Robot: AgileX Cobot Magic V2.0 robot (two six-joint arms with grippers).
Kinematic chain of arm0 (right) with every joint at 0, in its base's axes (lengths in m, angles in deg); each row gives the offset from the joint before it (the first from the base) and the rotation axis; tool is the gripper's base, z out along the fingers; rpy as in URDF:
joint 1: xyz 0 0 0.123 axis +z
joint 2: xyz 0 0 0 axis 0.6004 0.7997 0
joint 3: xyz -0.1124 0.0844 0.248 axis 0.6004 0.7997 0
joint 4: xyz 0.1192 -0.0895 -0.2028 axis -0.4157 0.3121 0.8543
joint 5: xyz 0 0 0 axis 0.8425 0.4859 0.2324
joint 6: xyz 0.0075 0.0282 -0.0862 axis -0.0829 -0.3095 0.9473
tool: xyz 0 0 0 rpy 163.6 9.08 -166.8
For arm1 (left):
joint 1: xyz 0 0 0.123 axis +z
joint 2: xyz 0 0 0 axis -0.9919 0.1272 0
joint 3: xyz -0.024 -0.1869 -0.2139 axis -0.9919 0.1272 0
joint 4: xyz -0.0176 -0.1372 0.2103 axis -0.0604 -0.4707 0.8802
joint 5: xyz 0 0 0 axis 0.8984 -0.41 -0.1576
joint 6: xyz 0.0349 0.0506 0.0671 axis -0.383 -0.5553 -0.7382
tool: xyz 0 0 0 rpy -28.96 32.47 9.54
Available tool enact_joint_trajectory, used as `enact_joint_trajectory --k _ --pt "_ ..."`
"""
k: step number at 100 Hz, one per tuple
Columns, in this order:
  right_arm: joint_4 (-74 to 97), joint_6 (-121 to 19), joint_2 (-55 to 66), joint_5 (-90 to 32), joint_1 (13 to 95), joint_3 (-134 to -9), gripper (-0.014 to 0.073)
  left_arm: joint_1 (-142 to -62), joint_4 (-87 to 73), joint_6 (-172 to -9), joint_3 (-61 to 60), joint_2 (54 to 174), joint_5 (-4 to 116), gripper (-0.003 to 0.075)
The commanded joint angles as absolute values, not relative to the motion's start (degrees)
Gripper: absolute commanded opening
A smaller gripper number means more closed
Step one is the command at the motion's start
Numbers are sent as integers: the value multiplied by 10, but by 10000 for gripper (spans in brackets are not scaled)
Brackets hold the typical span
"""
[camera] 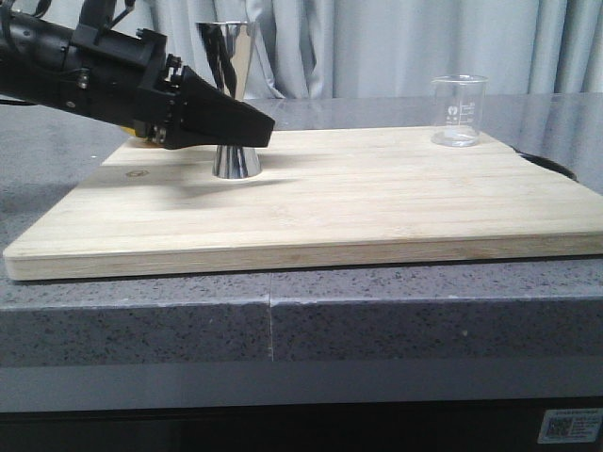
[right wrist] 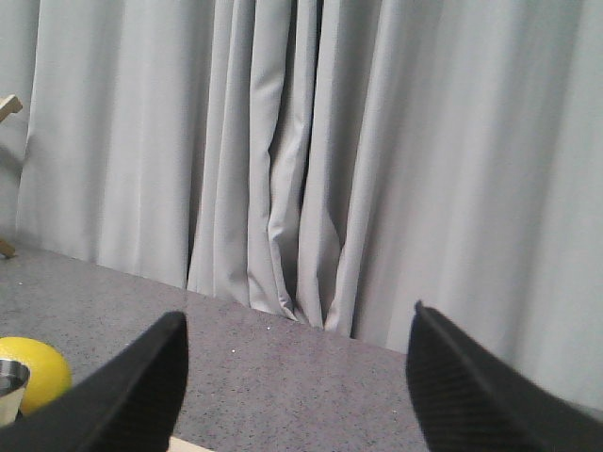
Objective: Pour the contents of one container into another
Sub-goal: 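Lower the filled steel jigger onto the board beside the lemon, left gripper, then open the left gripper and lift it away from the jigger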
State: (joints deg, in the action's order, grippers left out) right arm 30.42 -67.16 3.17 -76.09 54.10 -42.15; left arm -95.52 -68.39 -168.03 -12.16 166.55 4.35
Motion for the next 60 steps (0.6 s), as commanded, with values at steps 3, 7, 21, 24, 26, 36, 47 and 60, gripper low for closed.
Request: enact_joint_trajectory --k 3,7,21,24,26,36,47,60 --pt "306 -668 21 -802 542 -436 449 -945 -707 -1668 -138 1622 7 526" --pt "306 -668 21 -802 542 -436 449 -941 -704 -1665 -138 1619 6 526" --pt "306 -668 21 -805 542 -436 449 -931 -687 -1648 -138 1606 1 526" --pt "306 -668 21 -805 542 -436 449 -929 -679 -1648 -138 1605 -2 526" --pt "306 -668 21 -805 542 -436 449 -927 -677 -1645 -138 1602 -4 526" --pt "306 -668 21 -805 542 -436 449 -917 -662 -1626 -138 1594 -13 526" --pt "306 -668 21 -805 542 -436 449 -909 -636 -1614 -138 1584 -16 526" --pt "306 -668 21 -805 542 -436 449 -891 -609 -1588 -138 1565 -23 526"
